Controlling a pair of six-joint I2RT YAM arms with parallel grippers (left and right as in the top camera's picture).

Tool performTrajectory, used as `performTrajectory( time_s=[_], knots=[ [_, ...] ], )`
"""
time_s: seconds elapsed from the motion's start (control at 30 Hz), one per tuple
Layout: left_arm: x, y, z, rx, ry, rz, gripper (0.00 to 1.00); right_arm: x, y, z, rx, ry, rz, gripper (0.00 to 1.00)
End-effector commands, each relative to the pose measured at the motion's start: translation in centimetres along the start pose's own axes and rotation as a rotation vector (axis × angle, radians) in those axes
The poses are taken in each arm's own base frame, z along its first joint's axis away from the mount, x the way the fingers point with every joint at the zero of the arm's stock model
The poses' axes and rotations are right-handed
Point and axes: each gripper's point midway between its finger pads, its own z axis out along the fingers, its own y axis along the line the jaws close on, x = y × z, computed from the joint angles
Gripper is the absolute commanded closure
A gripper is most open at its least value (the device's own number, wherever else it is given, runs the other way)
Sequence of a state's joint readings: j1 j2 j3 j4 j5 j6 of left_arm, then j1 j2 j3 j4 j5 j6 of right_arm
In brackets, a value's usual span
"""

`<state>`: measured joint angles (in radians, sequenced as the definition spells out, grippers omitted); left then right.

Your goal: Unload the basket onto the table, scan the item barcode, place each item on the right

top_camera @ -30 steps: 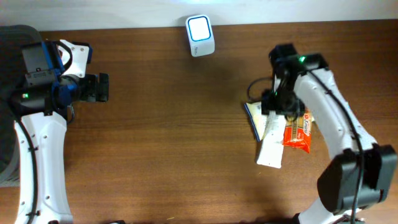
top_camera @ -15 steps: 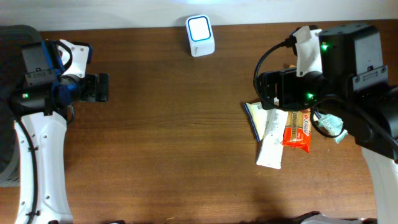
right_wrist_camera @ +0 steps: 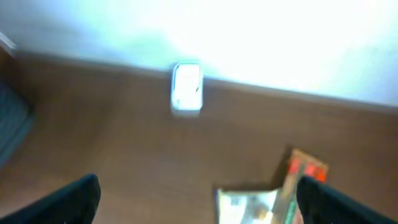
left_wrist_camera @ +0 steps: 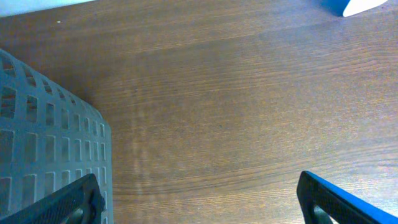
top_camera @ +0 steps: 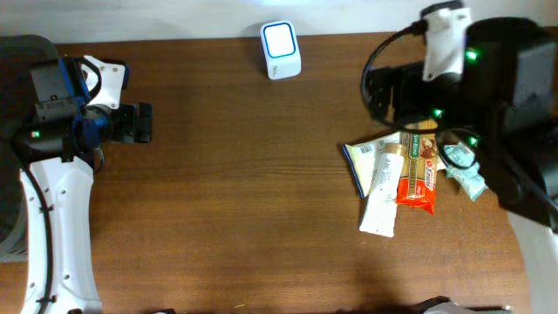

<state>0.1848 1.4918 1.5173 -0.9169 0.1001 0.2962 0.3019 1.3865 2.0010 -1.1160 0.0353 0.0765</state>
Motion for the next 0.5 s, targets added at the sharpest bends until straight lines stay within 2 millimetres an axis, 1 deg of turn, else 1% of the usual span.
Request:
performTrajectory(
  time_s=[0.0,0.07,0.1,0.17,0.23,0.3,0.33,0.4,0.43,0.47],
  knots=[
    [-0.4,0.1,-0.8,-0.003,-0.024,0.011,0.01,-0.1,-2.6,-1.8,0.073,-0.137,-0.066,0.01],
    [-0.4,0.1,-0.8,-0.003,-0.024,0.011,0.01,1.1,-3.5,-1.6,0.071,-0.214,-0.072,0.01],
    [-0.4,0.1,-0.8,-0.003,-0.024,0.011,0.01,2.4,-3.9,-1.4,0.067,-0.259,-0.078,0.01],
    [-0.4,0.1,-0.8,-0.003,-0.024,0.011,0.01,6.2,-4.3,-1.0,0.055,-0.356,-0.080,0.01],
    [-0.4,0.1,-0.8,-0.003,-0.024,0.011,0.01,8.9,-4.4,-0.8,0.054,-0.419,-0.085,0.01],
    [-0.4,0.1,-0.8,-0.003,-0.024,0.011,0.01,12.9,-4.4,-0.8,0.057,-0.527,-0.095,0.01],
    [-0.4,0.1,-0.8,-0.003,-0.024,0.011,0.01,15.4,-4.3,-1.0,0.059,-0.598,-0.104,0.01],
    [-0.4,0.1,-0.8,-0.003,-0.024,0.011,0.01,17.7,-4.2,-0.9,0.061,-0.650,-0.110,0.01],
    [-0.4,0.1,-0.8,-0.003,-0.024,0.011,0.01,19.6,-4.2,-0.7,0.062,-0.675,-0.113,0.01],
    [-0.4,0.1,-0.8,-0.003,-0.024,0.011,0.01,20.9,-4.3,-0.3,0.062,-0.678,-0.113,0.01]
  ],
)
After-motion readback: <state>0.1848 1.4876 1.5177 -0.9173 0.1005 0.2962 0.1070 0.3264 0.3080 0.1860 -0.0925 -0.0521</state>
